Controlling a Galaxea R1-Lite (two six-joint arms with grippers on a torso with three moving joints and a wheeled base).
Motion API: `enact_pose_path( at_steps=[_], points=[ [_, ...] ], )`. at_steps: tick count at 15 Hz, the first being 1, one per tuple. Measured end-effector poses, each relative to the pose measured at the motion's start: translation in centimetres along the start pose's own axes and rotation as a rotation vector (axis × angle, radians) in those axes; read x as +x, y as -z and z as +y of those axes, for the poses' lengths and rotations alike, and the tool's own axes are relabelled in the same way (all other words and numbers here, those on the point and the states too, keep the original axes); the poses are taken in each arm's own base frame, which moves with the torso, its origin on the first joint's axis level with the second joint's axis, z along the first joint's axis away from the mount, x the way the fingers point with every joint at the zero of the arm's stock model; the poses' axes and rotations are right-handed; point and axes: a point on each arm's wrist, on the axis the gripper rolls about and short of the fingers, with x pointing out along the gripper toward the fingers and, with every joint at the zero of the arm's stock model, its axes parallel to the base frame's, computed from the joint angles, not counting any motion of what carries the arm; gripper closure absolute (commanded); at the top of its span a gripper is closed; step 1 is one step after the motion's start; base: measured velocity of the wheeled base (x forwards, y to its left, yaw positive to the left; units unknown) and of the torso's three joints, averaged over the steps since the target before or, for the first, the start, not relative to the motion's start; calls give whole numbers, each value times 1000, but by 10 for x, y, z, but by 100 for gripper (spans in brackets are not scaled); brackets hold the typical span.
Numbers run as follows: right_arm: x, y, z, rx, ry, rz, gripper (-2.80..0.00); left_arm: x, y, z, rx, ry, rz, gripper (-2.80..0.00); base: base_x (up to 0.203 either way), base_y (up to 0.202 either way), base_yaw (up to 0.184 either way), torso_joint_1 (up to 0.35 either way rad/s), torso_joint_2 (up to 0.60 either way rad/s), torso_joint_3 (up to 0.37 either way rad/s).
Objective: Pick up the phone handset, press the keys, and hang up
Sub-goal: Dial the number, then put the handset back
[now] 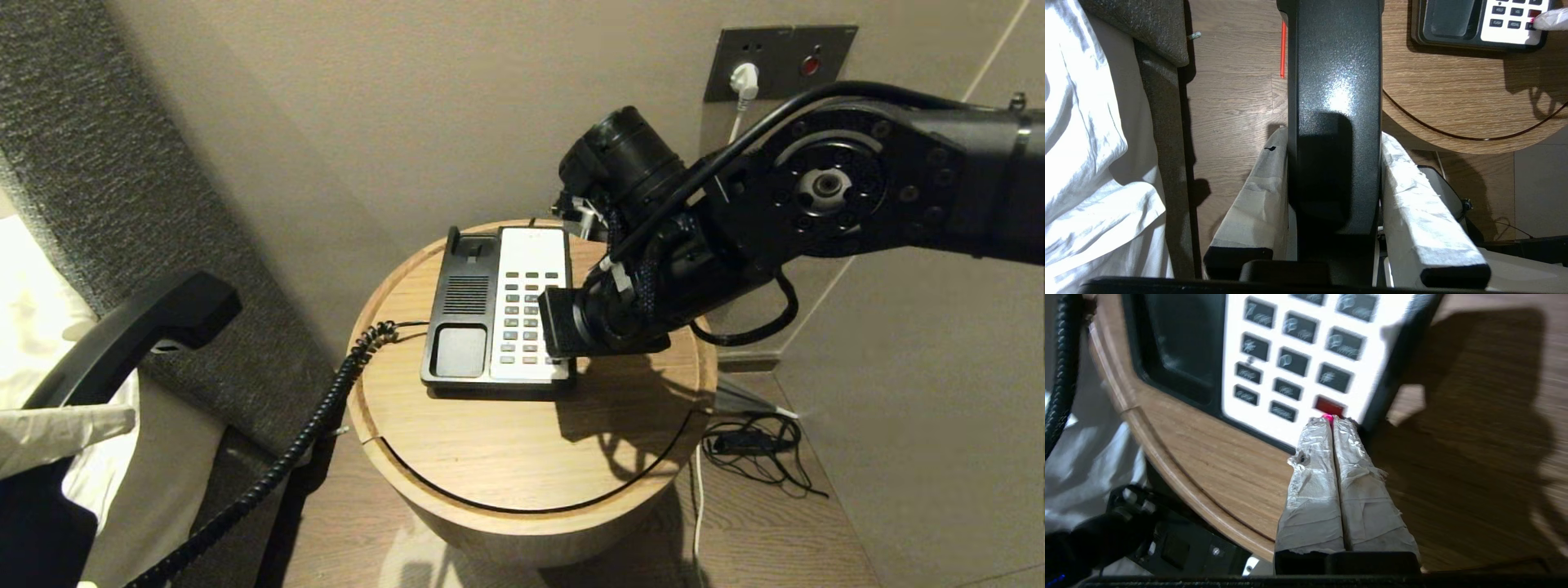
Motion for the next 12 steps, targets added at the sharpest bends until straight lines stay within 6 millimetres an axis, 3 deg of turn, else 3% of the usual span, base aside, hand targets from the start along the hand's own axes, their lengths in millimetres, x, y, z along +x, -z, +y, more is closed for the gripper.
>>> enact_pose_path(
  at_steps=[8, 10, 12],
  points=[
    [-36, 2, -1, 13, -23, -32, 0, 3, -5, -3, -12, 12, -40, 0, 0, 0, 0, 0, 0, 0],
    [-64, 3, -12, 56, -11, -54, 0, 10, -11, -8, -21, 36, -96, 0, 0, 0, 0, 0, 0, 0],
    [-104, 6, -31, 105, 12, -112, 0, 20, -18, -15, -25, 72, -150, 0, 0, 0, 0, 0, 0, 0]
  ],
)
